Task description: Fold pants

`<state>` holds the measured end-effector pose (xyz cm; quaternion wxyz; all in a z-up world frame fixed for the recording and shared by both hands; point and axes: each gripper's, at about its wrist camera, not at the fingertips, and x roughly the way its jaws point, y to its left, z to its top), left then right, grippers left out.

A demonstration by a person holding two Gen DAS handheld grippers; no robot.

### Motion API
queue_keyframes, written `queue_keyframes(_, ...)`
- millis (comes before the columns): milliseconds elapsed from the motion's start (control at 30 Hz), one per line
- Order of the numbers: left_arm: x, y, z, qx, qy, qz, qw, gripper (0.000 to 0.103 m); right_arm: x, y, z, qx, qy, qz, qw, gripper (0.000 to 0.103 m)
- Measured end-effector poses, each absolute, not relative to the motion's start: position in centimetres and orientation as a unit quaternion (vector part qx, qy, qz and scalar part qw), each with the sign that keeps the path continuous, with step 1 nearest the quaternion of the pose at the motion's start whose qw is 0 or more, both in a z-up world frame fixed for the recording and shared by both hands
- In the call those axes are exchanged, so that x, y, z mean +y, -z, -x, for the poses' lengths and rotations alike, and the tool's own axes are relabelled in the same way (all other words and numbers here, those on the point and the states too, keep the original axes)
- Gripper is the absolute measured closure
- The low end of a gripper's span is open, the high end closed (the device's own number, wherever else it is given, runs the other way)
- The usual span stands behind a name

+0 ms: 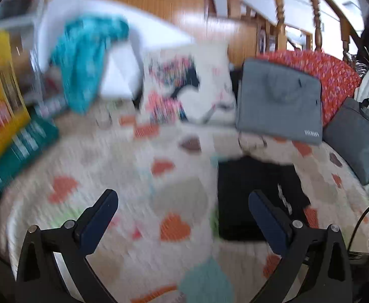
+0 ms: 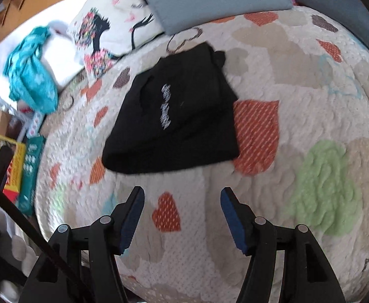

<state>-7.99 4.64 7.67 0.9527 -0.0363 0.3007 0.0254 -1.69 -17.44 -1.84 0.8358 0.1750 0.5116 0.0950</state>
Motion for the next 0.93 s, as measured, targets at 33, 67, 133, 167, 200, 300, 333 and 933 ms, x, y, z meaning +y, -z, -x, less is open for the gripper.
queue_keyframes(33, 5.0, -7.0, 7.4, 0.322, -0.021, 0.046, 0.945, 0.0, -17.1, 1.9, 1.9, 0.51, -0.092, -0.165, 0.839, 0.035)
queue_keyframes(67, 5.2, -6.4, 6.9, 0.341, -0.017, 0.056, 0.938, 0.0, -16.8, 2.0, 2.0, 0.51, -0.091, -0.155, 0.841, 0.035)
queue_keyframes(133, 5.6, -5.3, 6.2, 0.369, -0.009, 0.07, 0.927, 0.0, -16.2, 2.0, 2.0, 0.509, -0.088, -0.135, 0.846, 0.034)
queue_keyframes(167, 5.6, -4.9, 6.0, 0.375, -0.008, 0.071, 0.924, 0.0, -15.9, 2.0, 1.9, 0.507, -0.087, -0.126, 0.848, 0.034)
queue_keyframes(200, 5.4, -4.7, 6.3, 0.377, -0.01, 0.069, 0.924, 0.0, -15.8, 2.0, 2.0, 0.505, -0.085, -0.118, 0.851, 0.034)
queue_keyframes(300, 4.8, -4.0, 6.2, 0.379, -0.009, 0.054, 0.924, 0.0, -15.5, 2.0, 1.9, 0.498, -0.078, -0.1, 0.858, 0.032)
queue_keyframes(333, 4.5, -3.8, 6.2, 0.381, -0.005, 0.048, 0.923, 0.0, -15.5, 2.0, 1.9, 0.498, -0.076, -0.098, 0.858, 0.032)
queue_keyframes(933, 2.0, -1.1, 5.3, 0.412, 0.025, 0.006, 0.911, 0.0, -15.6, 3.3, 0.2, 0.501, -0.07, -0.099, 0.857, 0.03)
